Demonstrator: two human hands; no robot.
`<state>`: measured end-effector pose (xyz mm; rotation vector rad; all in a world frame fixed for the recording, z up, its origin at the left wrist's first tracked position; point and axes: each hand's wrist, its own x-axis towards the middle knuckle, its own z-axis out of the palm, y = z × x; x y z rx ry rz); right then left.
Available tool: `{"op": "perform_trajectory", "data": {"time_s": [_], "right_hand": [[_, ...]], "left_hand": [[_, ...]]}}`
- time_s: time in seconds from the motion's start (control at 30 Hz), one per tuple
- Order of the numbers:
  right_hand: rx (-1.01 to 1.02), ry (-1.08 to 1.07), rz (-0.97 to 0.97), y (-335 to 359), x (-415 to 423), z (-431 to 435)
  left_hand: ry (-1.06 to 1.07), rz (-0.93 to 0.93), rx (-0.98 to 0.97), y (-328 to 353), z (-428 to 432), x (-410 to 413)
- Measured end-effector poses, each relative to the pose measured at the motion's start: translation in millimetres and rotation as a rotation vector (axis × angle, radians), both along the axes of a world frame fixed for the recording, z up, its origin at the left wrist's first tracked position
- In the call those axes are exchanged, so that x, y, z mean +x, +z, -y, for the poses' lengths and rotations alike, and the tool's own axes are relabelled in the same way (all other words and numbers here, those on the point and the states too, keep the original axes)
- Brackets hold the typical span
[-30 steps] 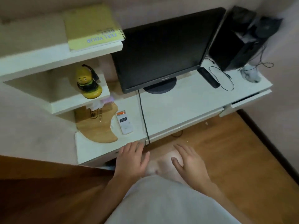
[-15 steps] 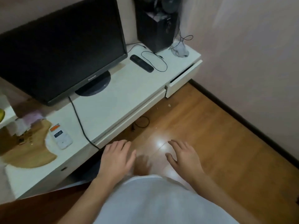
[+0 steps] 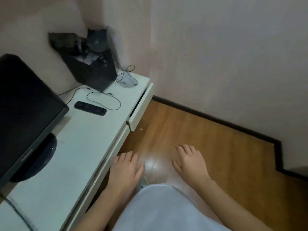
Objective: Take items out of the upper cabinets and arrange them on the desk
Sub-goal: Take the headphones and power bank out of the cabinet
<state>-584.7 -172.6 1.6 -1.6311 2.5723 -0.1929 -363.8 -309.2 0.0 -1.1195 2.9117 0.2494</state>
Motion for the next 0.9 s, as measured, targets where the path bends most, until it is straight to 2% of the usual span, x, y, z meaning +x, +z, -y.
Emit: {"op": "perform_trajectory", "data": {"time_s": [0.23,0.43,0.53,0.63,0.9], "right_hand": [[0.009,-0.329,-0.002,2.9,-47.0,-34.3],[0.064,-0.521,0.041,-4.5,-89.2,-57.5],[0.102,-0.534,0.096,-11.5,-126.8,-45.8],[0.114,-0.471,0.103,-13.2,-162.6,-18.7],[0.028,-0.089,0.074,-1.7,-255.3,97.9]], "left_hand": [[-0.439,0.014,-0.035,0.2,43.9,-125.7],[-0.598,0.051,-0.044,1.5,53.0,-215.9],[-0.581,0.067,-0.047,0.5,65.0,-253.6],[-0.497,-0.001,-0.053,9.1,77.4,-278.5],[-0.155,-0.013,-0.05,19.6,118.5,-295.1]]}}
